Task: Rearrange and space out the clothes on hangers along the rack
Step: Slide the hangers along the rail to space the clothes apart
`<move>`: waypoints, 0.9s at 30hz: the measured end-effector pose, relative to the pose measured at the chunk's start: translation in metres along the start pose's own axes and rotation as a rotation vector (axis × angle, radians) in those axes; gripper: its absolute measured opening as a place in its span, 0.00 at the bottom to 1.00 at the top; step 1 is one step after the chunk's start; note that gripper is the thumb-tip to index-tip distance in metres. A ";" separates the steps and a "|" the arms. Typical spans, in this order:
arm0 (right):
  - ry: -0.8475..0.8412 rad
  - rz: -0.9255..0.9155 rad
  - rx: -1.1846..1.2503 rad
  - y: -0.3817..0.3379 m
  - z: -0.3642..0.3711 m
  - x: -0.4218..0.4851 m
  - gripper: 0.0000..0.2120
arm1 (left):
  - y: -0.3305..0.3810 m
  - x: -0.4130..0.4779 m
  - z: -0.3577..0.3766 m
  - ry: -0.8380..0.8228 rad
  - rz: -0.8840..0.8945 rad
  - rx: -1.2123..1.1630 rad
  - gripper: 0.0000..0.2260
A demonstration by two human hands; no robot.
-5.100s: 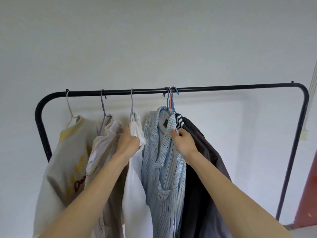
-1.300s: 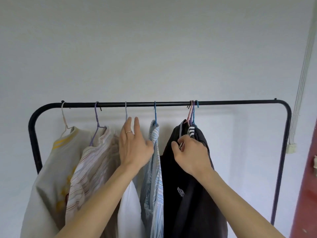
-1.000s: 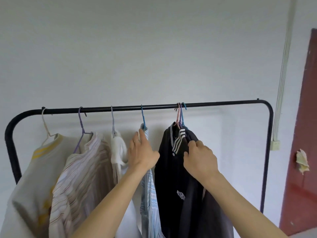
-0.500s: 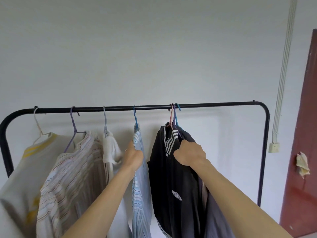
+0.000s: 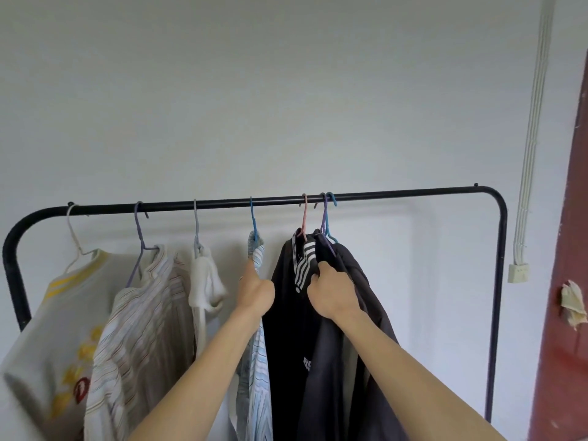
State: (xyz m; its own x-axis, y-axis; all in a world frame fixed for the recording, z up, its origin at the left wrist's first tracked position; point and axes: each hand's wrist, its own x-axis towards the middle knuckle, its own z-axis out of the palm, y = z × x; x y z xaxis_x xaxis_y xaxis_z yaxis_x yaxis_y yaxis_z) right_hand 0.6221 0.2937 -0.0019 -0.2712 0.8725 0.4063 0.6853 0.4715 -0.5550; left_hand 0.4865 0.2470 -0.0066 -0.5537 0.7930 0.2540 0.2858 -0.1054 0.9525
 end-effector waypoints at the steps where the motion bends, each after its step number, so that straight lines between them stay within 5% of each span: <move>1: -0.003 -0.010 -0.006 0.000 0.001 -0.001 0.05 | 0.000 0.000 0.000 0.009 0.010 0.000 0.35; 6: -0.061 -0.020 0.006 0.002 0.007 -0.003 0.03 | -0.007 0.001 -0.004 0.017 0.022 0.056 0.37; 11: -0.164 -0.002 0.070 -0.001 0.009 -0.006 0.18 | -0.003 -0.007 -0.009 0.001 0.037 0.064 0.36; 27: -0.097 0.017 -0.019 0.006 0.006 -0.011 0.21 | 0.000 -0.009 -0.007 -0.025 0.015 0.057 0.37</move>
State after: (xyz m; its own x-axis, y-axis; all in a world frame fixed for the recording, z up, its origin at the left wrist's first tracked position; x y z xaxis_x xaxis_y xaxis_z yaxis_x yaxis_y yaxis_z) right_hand 0.6255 0.2877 -0.0144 -0.3230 0.8893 0.3238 0.7031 0.4545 -0.5469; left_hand 0.4858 0.2355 -0.0079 -0.5299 0.8063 0.2631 0.3385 -0.0834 0.9373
